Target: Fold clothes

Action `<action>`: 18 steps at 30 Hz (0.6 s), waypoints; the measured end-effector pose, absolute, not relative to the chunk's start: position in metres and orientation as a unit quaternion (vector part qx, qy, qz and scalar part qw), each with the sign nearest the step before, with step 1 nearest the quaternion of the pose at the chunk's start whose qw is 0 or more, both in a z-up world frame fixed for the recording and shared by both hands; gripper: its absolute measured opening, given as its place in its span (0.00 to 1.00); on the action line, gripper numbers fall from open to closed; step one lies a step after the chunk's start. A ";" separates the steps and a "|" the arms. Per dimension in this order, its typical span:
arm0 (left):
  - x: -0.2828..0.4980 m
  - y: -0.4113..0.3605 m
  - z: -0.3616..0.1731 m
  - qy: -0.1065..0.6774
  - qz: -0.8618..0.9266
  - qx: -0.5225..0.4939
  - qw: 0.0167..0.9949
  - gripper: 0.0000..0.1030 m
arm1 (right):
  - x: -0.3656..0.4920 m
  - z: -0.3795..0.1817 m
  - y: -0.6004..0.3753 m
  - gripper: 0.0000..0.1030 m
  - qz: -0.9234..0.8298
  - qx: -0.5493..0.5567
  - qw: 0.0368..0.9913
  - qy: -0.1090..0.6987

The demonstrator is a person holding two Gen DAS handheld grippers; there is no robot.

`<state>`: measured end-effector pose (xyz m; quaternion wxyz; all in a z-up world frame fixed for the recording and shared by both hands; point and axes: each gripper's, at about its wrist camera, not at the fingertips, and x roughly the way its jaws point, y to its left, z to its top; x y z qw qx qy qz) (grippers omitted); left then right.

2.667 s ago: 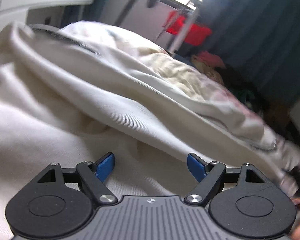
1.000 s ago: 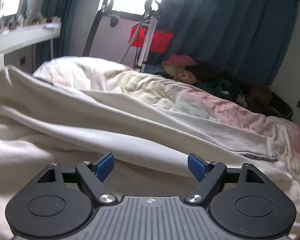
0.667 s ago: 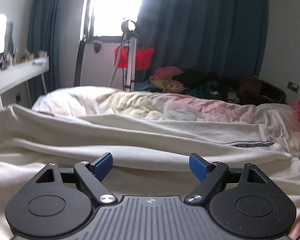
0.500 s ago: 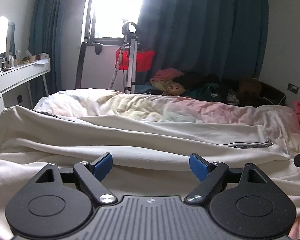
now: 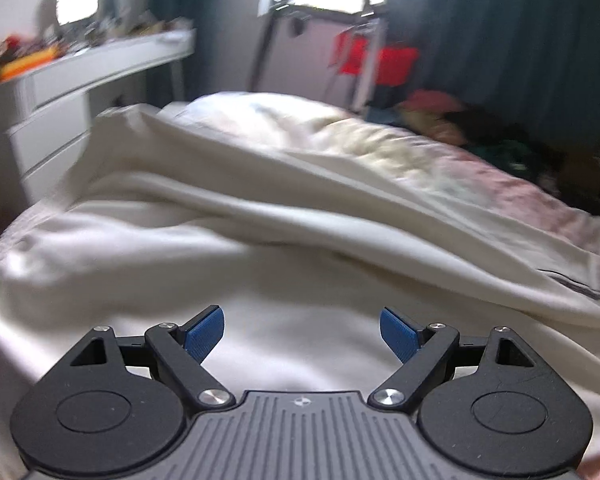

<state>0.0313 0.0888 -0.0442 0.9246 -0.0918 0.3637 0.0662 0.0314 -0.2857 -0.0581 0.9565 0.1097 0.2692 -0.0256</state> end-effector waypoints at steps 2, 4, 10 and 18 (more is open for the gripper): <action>0.031 0.110 -0.041 0.379 0.097 -0.102 0.915 0.85 | 0.033 -0.061 -0.290 0.83 -0.034 0.115 0.951 0.284; 0.029 0.138 -0.037 0.397 0.127 -0.135 0.899 0.86 | 0.031 -0.061 -0.294 0.83 -0.035 0.123 0.949 0.289; 0.015 0.238 -0.040 0.433 0.227 -0.313 0.814 0.86 | 0.026 -0.061 -0.305 0.83 -0.026 0.157 0.943 0.293; -0.003 0.308 -0.057 0.411 0.349 -0.391 0.746 0.86 | 0.023 -0.062 -0.316 0.83 -0.026 0.200 0.934 0.296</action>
